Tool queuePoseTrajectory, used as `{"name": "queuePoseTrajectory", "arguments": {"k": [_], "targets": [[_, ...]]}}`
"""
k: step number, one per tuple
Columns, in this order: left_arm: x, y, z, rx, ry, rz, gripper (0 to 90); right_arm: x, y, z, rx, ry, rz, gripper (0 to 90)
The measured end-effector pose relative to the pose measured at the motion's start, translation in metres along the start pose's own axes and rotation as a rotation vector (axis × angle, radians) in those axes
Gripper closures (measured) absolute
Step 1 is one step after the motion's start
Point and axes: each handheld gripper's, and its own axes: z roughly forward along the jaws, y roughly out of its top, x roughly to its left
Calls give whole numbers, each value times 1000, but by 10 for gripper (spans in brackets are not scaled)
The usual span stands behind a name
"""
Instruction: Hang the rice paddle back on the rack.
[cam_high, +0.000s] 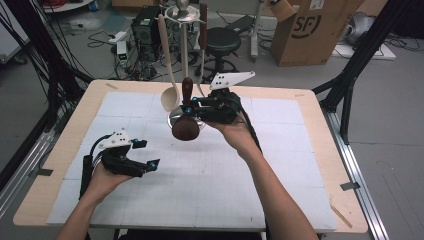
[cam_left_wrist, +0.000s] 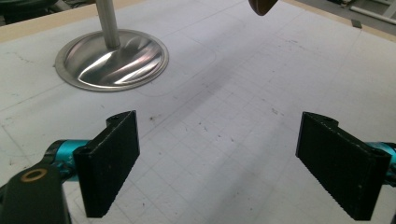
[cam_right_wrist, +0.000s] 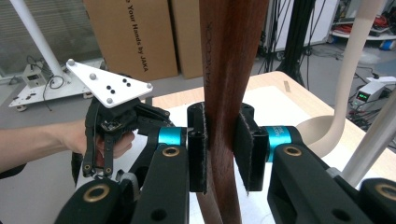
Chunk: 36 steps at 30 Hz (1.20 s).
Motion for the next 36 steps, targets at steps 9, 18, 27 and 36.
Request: {"name": "queuePoseTrajectory", "arguments": {"k": [9,18,27,36], "targets": [[1,0,-2,-5,14,-5,116,-6,4,-5,-10,-20,11,763],[3,-1,-3,-12,23,-9,71,-7,14,-6,-6,-28,2,763],[4,-3,-6,-17,28,-18,70,-9,25,-3,6,-30,-13,763],[5,-5,-7,-14,27,-22,69,-14,30,-1,13,-33,-7,763]]}}
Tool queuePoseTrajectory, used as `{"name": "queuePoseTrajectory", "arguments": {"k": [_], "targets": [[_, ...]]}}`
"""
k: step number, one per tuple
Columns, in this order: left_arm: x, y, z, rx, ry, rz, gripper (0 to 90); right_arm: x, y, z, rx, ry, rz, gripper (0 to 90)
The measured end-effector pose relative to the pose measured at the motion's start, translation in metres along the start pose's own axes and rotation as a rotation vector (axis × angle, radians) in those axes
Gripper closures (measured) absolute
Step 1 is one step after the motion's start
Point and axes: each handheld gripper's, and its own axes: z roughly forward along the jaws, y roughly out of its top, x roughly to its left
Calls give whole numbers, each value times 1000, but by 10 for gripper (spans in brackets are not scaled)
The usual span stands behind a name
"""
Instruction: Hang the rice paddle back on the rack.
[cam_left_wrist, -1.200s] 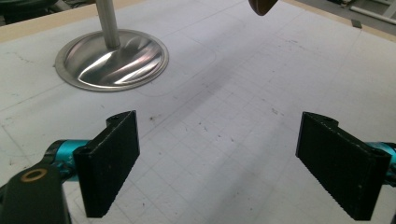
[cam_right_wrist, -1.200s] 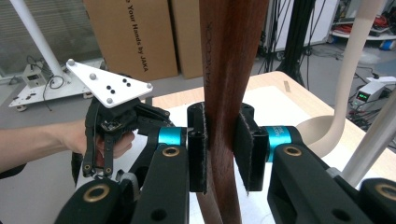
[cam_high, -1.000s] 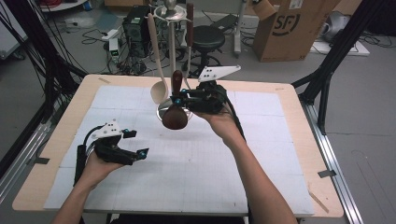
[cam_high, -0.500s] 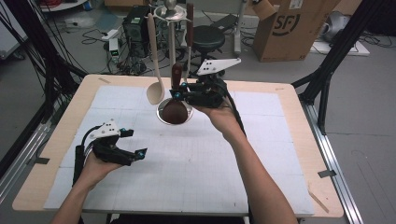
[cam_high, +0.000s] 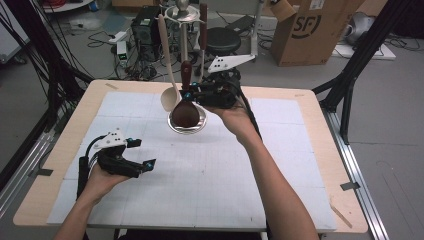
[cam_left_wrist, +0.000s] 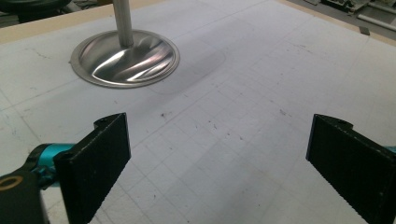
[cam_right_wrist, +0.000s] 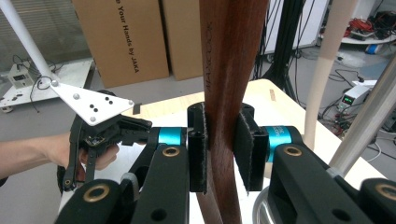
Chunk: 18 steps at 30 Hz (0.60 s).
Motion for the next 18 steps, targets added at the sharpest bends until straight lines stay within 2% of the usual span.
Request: {"name": "queuePoseTrajectory", "arguments": {"k": [18], "targets": [[3,-2,-2,-4,4,-12,62,-8,14,5,5,-5,-8,763]]}}
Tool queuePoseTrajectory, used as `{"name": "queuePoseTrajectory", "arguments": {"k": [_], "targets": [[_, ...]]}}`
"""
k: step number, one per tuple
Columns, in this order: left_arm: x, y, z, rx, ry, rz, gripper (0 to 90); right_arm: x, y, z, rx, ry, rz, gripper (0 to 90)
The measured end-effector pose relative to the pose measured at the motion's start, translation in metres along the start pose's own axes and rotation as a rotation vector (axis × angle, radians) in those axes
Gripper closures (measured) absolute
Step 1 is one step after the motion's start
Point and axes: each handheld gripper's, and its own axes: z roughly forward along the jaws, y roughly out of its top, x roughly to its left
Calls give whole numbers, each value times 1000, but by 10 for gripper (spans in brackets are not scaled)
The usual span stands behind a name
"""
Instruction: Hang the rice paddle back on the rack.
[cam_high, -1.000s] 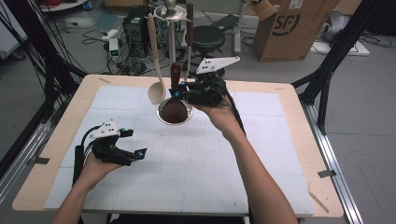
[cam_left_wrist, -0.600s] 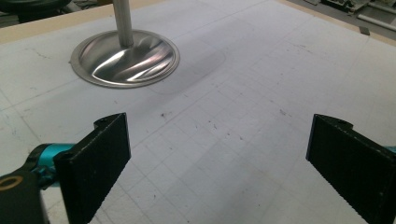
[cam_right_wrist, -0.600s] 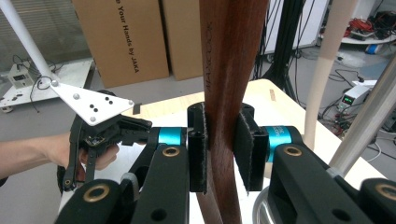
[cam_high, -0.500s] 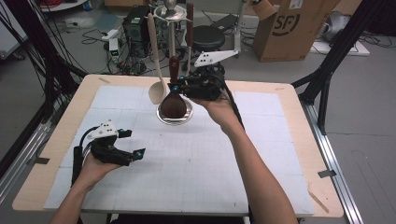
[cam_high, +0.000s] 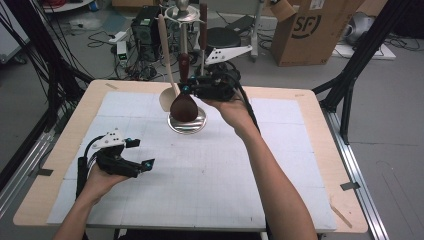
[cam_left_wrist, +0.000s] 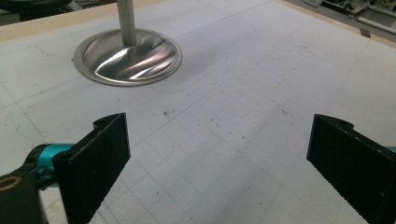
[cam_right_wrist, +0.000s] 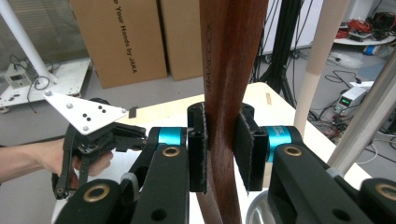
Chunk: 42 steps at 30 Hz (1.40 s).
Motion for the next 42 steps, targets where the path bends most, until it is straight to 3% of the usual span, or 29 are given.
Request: {"name": "queuePoseTrajectory", "arguments": {"k": [42], "targets": [[4,-2,-3,-17,-6,-10,58,-16,32,5,10,-24,-5,763]]}}
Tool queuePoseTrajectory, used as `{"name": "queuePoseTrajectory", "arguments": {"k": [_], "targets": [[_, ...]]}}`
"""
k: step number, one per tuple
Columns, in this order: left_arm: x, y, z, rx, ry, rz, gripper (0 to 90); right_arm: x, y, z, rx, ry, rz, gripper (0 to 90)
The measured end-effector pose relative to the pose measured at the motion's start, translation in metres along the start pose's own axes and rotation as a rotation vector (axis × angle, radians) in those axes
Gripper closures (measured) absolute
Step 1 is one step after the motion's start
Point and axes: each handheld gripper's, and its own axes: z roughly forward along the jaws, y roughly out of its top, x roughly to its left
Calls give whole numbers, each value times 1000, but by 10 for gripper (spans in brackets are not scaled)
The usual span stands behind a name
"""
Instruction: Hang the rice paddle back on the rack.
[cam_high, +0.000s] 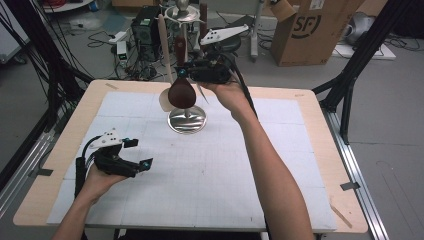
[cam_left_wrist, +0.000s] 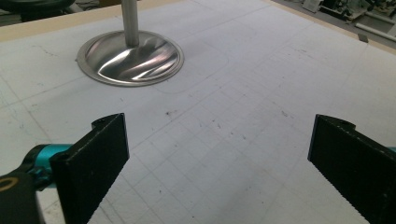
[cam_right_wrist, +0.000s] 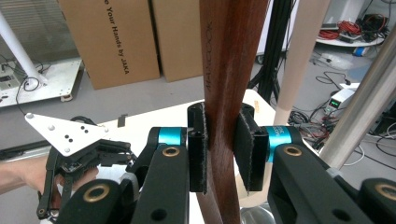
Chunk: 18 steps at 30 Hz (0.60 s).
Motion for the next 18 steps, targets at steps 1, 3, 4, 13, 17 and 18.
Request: {"name": "queuePoseTrajectory", "arguments": {"k": [1,3,4,13,17,18], "targets": [[0,0,0,1,0,-1,57,0,0,0,1,-3,4,763],[0,0,0,1,1,-2,58,-2,2,0,-1,-5,6,763],[0,0,0,0,0,-4,58,-2,2,-1,-1,-8,4,763],[0,0,0,-1,-2,-4,58,-8,8,-1,0,-22,11,763],[1,0,0,-3,-2,-4,58,-9,9,1,1,-19,12,763],[1,0,0,-3,-3,-4,58,-9,9,2,1,-18,10,763]]}}
